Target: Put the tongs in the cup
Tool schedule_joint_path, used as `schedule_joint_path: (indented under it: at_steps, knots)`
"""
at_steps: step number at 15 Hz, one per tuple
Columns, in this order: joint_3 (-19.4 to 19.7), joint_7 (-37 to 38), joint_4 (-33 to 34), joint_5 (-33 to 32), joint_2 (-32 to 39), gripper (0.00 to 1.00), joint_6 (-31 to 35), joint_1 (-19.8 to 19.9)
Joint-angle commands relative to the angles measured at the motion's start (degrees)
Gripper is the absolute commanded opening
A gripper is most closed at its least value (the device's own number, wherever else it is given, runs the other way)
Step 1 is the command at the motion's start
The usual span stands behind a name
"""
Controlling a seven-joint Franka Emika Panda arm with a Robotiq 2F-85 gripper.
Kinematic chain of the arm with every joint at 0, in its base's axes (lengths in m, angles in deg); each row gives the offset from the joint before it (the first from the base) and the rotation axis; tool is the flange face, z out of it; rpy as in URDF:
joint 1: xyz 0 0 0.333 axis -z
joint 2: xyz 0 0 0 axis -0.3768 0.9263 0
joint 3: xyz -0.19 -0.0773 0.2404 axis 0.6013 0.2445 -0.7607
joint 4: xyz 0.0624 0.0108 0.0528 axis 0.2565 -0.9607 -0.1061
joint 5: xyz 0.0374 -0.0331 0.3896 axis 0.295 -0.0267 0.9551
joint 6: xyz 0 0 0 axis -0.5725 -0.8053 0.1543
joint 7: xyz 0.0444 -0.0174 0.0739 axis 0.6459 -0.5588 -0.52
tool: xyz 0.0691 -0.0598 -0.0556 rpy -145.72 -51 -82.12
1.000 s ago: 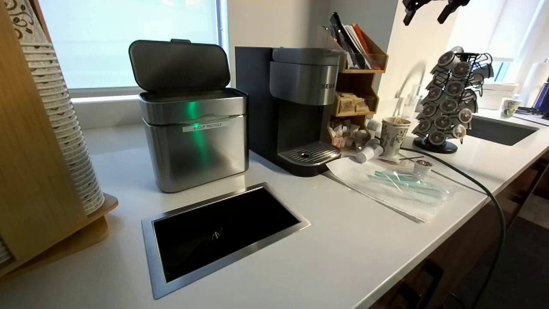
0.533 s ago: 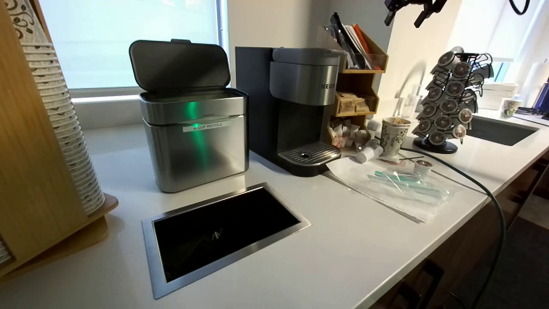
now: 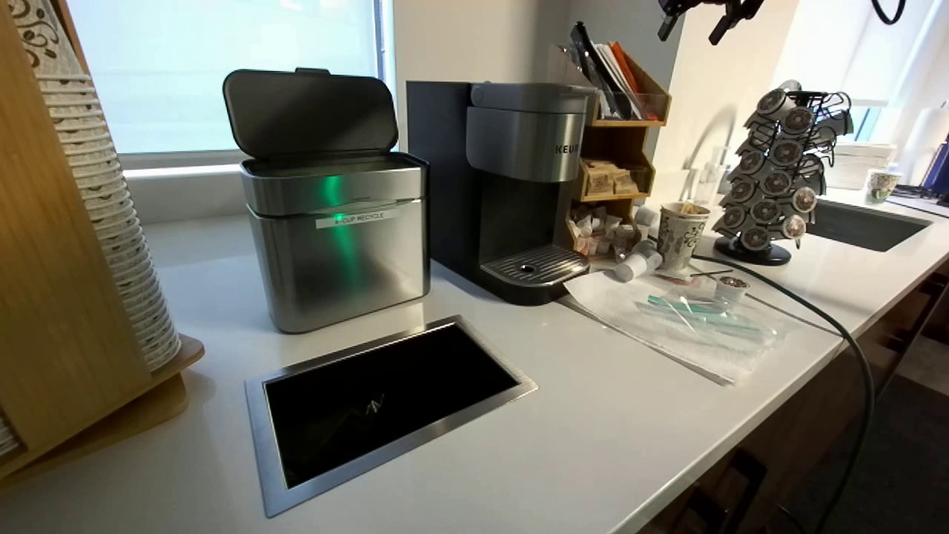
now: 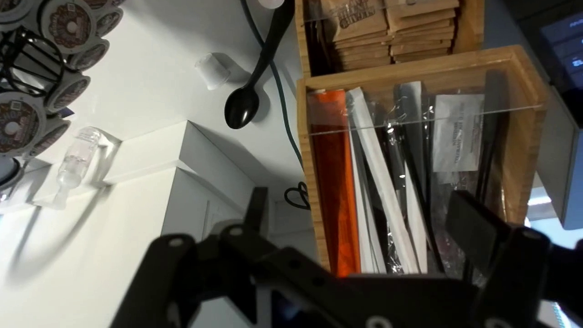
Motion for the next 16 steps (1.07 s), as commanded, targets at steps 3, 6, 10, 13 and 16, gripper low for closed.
schedule_joint_path:
  at_steps: [3, 6, 10, 13, 16]
  knots:
    - [1.00, -0.17, 8.72, 1.18, 7.57, 1.00, 0.49, -2.96]
    - [1.41, -0.39, 13.36, 2.21, 11.60, 1.00, 0.30, -3.49]
    - [0.46, -4.27, 18.29, 11.40, 16.28, 1.00, 0.04, -2.74]
    - [0.09, -6.14, 22.10, 16.12, 19.34, 1.00, -1.02, -2.40]
    - [0.15, -7.84, 24.49, 17.19, 21.45, 1.00, -1.73, -2.39]
